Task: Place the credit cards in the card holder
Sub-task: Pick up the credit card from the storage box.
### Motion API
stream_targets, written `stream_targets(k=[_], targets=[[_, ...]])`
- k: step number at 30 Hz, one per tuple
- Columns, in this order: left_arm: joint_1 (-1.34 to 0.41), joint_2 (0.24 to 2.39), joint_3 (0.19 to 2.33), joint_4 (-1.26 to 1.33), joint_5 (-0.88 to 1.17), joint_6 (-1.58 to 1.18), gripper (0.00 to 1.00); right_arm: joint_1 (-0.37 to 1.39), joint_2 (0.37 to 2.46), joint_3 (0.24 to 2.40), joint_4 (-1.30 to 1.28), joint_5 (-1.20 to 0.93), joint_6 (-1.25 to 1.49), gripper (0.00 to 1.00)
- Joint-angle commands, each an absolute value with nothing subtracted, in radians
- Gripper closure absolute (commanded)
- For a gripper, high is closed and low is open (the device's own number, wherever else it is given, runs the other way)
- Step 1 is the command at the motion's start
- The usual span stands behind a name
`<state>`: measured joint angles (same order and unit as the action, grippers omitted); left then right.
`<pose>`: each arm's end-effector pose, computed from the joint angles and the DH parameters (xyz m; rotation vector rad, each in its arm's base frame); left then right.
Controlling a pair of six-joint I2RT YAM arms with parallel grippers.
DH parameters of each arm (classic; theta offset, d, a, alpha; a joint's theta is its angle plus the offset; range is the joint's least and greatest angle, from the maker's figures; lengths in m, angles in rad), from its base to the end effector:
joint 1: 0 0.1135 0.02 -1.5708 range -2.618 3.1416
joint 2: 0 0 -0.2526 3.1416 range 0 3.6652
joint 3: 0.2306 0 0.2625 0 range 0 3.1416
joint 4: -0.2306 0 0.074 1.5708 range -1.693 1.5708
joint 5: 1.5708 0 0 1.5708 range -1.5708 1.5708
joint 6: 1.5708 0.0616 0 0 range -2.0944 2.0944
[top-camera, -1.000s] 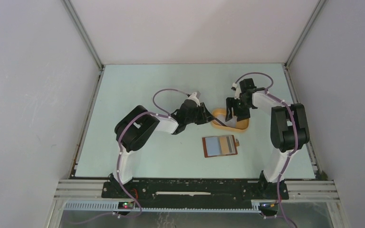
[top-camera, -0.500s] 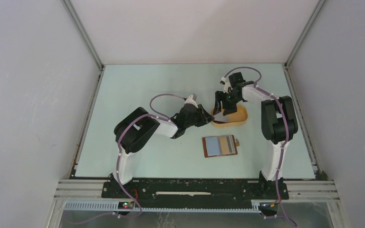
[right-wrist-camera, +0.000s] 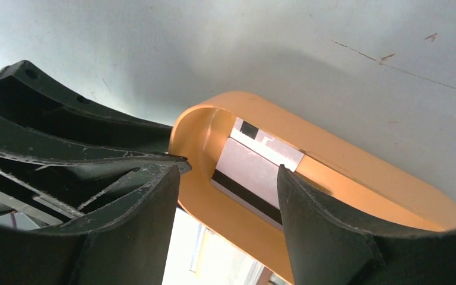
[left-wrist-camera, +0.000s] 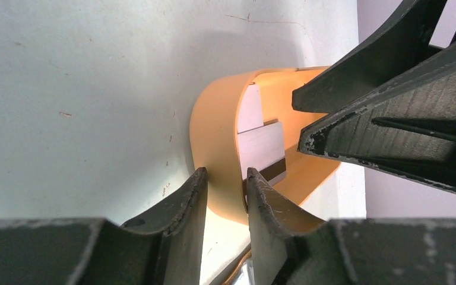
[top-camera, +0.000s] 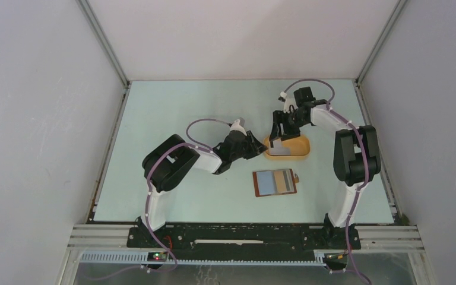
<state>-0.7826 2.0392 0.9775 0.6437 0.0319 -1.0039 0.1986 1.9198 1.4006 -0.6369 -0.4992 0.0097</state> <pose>0.3070 -0.3080 0.0900 -0.2194 2.1805 -1.1317 0.3958 0.1097 0.1589 -0.3972 2.6638 0.7407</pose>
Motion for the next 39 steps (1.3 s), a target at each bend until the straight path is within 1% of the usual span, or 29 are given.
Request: stream_targets(k=[1,11,21,32,39], targets=[[-0.793,2.005,0.959,0.661,0.033,-1.011,0.65,0.184,1.912,1.400,-0.666,-0.463,-0.049,0.30],[-0.794,2.009,0.962,0.660,0.036,-1.011,0.65,0.173,1.952,1.379,-0.661,-0.328,-0.010,0.31],[-0.796,2.019,0.975,0.660,0.057,-1.017,0.65,0.219,2.002,1.365,-0.653,-0.423,0.023,0.32],[-0.799,2.024,0.986,0.661,0.070,-1.025,0.66,0.221,2.062,1.405,-0.657,-0.620,0.072,0.33],[-0.800,2.017,0.979,0.664,0.068,-1.032,0.66,0.176,2.069,1.408,-0.650,-0.781,0.087,0.34]])
